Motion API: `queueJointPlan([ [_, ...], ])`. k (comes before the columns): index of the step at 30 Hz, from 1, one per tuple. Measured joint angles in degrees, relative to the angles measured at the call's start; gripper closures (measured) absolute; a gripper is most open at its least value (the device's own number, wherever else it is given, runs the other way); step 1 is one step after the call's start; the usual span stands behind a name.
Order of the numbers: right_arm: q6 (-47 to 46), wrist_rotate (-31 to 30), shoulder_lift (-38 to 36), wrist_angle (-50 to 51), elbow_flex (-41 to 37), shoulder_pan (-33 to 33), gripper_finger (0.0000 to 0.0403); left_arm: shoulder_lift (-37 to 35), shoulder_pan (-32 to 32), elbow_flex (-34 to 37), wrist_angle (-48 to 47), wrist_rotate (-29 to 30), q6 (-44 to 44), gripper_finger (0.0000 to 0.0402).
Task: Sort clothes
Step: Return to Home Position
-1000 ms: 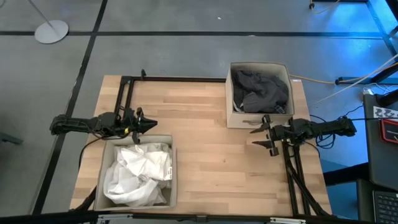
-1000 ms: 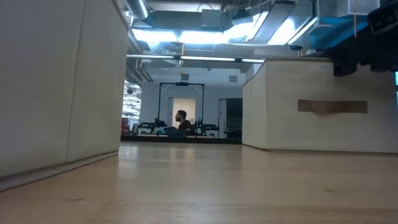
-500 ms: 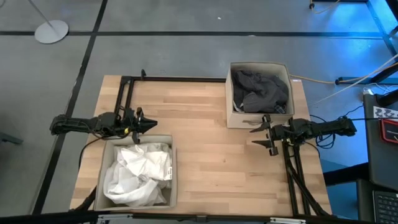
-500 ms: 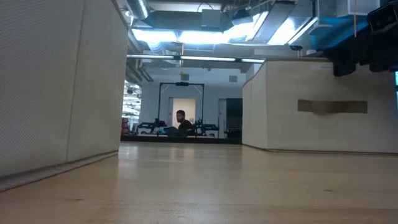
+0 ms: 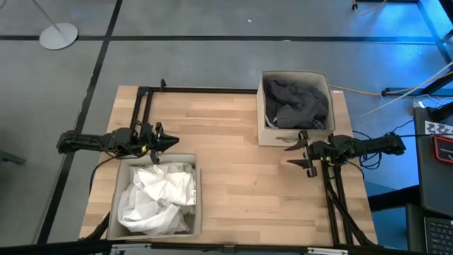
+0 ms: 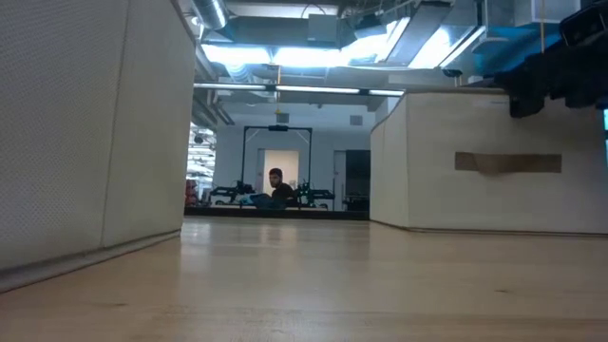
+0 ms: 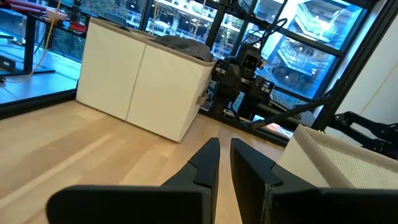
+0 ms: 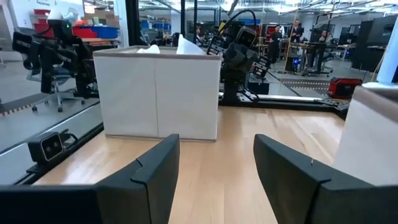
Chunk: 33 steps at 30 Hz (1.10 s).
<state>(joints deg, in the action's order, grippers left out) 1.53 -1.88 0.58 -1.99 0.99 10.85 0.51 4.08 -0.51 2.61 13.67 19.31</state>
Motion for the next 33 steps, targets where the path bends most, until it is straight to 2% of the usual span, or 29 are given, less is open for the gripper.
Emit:
queueJointPlan([
  [33,0.23,0.54,0.02,-0.84,0.17,0.00,0.0194,0.00,0.01,0.00,0.04,-0.02,0.02,0.0373],
])
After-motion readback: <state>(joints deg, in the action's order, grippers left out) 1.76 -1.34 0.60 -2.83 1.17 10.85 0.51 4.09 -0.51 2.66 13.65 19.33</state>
